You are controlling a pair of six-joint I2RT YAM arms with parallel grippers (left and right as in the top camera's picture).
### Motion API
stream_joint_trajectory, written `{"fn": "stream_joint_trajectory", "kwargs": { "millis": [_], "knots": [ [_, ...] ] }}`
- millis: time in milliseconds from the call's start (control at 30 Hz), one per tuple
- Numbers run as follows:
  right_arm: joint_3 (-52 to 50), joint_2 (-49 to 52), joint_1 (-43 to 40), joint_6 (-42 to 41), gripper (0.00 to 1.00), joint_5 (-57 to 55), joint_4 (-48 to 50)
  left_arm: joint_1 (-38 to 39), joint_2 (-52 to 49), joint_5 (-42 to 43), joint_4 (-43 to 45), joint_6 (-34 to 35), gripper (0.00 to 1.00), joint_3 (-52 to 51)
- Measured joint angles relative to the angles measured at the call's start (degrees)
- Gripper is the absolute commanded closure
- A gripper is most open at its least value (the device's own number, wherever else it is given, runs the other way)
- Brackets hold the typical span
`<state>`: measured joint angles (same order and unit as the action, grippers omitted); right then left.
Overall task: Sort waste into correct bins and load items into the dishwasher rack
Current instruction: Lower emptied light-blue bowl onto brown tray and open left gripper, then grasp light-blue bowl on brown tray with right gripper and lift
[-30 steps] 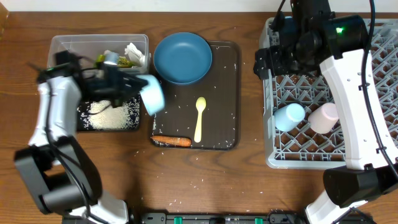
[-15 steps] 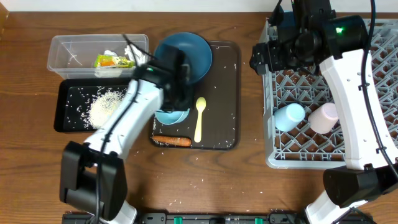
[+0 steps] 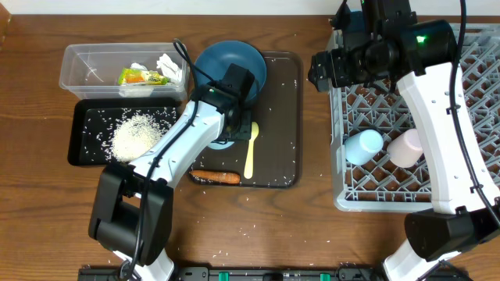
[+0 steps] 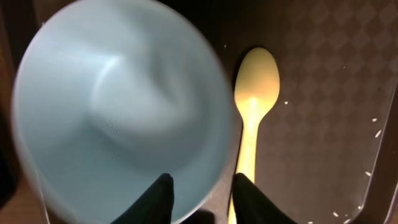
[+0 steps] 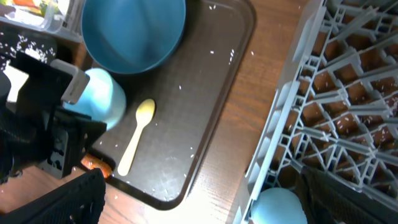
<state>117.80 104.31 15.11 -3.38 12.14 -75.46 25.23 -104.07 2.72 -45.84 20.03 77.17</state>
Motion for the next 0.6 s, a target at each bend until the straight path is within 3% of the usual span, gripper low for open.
{"fn": "stream_joint_trajectory", "kwargs": {
  "millis": [233, 400, 600],
  "knots": [
    [0.0, 0.1, 0.0, -0.8, 0.04, 0.2, 2.3, -4.4, 1.2, 0.5, -8.9, 3.9, 0.53, 5.3],
    [0.0, 1.5, 1.7, -2.4, 0.10, 1.8, 5.5, -12.2, 10.1, 2.5, -9.9, 5.6, 0.44, 10.4],
    [-0.2, 7.7, 9.5, -5.6, 0.20, 2.4, 7.9, -19.1, 20.3, 3.3, -12.7, 5.9, 0.44, 11.8]
  ]
}}
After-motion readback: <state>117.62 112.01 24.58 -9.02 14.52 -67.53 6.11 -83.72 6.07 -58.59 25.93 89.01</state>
